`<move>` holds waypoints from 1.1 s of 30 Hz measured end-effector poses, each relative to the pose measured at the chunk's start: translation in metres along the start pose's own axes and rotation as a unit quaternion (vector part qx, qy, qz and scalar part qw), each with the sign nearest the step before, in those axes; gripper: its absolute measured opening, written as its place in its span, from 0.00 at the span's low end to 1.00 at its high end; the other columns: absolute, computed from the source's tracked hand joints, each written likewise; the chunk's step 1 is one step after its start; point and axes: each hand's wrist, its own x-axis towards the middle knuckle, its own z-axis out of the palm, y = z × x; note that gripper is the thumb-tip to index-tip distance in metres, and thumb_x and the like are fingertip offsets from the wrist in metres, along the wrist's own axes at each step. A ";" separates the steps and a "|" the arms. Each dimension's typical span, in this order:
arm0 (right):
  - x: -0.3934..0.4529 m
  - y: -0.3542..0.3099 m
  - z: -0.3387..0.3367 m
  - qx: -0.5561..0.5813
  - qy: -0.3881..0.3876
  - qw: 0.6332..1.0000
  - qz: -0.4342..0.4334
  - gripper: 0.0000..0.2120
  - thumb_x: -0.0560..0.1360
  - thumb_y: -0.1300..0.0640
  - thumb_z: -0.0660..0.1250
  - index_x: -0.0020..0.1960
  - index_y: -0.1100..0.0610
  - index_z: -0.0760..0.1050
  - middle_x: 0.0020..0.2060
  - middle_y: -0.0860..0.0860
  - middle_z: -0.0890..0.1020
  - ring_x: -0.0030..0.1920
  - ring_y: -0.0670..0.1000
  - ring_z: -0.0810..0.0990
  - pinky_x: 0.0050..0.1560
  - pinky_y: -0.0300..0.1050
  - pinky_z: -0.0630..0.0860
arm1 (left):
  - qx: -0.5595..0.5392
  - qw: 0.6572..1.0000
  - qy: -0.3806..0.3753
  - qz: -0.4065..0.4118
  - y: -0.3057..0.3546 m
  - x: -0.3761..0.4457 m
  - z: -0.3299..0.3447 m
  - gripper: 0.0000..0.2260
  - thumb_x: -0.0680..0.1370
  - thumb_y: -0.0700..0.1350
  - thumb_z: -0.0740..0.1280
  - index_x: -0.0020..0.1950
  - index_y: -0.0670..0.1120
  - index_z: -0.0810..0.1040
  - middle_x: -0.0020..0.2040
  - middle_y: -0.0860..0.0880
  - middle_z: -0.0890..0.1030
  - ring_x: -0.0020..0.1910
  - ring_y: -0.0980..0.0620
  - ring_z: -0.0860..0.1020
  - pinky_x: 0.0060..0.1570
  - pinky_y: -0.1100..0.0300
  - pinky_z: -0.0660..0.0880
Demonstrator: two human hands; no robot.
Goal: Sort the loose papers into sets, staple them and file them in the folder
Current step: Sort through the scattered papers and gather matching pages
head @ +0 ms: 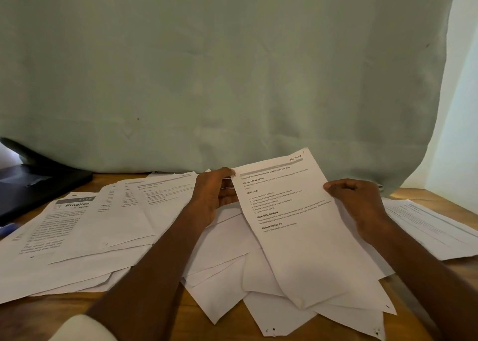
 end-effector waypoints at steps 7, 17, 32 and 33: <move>-0.003 -0.002 0.001 0.018 -0.008 1.000 0.002 0.01 0.72 0.59 0.78 0.43 0.56 0.87 0.40 0.50 0.88 0.47 0.53 0.86 0.55 0.46 0.79 | 0.003 1.000 0.014 0.011 -0.004 0.001 -0.001 0.10 0.80 0.38 0.70 0.60 0.37 0.79 0.46 0.41 0.88 0.41 0.45 0.87 0.37 0.54 0.84; -0.015 -0.013 0.005 -0.002 -0.198 0.975 0.103 0.10 0.72 0.57 0.79 0.52 0.56 0.86 0.45 0.53 0.88 0.45 0.54 0.88 0.43 0.45 0.82 | -0.035 0.998 0.057 -0.002 -0.005 0.006 -0.011 0.07 0.77 0.42 0.75 0.52 0.42 0.82 0.45 0.44 0.88 0.41 0.45 0.87 0.37 0.56 0.81; 0.001 -0.001 -0.019 -0.401 0.020 0.915 -0.028 0.09 0.74 0.61 0.65 0.45 0.51 0.82 0.44 0.49 0.85 0.41 0.52 0.80 0.45 0.47 0.77 | 0.192 0.974 0.113 0.027 -0.022 0.028 -0.022 0.14 0.74 0.36 0.77 0.59 0.35 0.83 0.49 0.41 0.86 0.48 0.40 0.84 0.47 0.50 0.81; 0.002 0.002 -0.024 -0.442 0.007 0.897 -0.023 0.09 0.74 0.61 0.64 0.45 0.51 0.82 0.45 0.50 0.84 0.41 0.52 0.78 0.44 0.46 0.76 | 0.266 0.954 0.131 0.051 -0.021 0.027 -0.024 0.14 0.74 0.38 0.77 0.59 0.36 0.83 0.52 0.39 0.85 0.51 0.38 0.83 0.51 0.48 0.81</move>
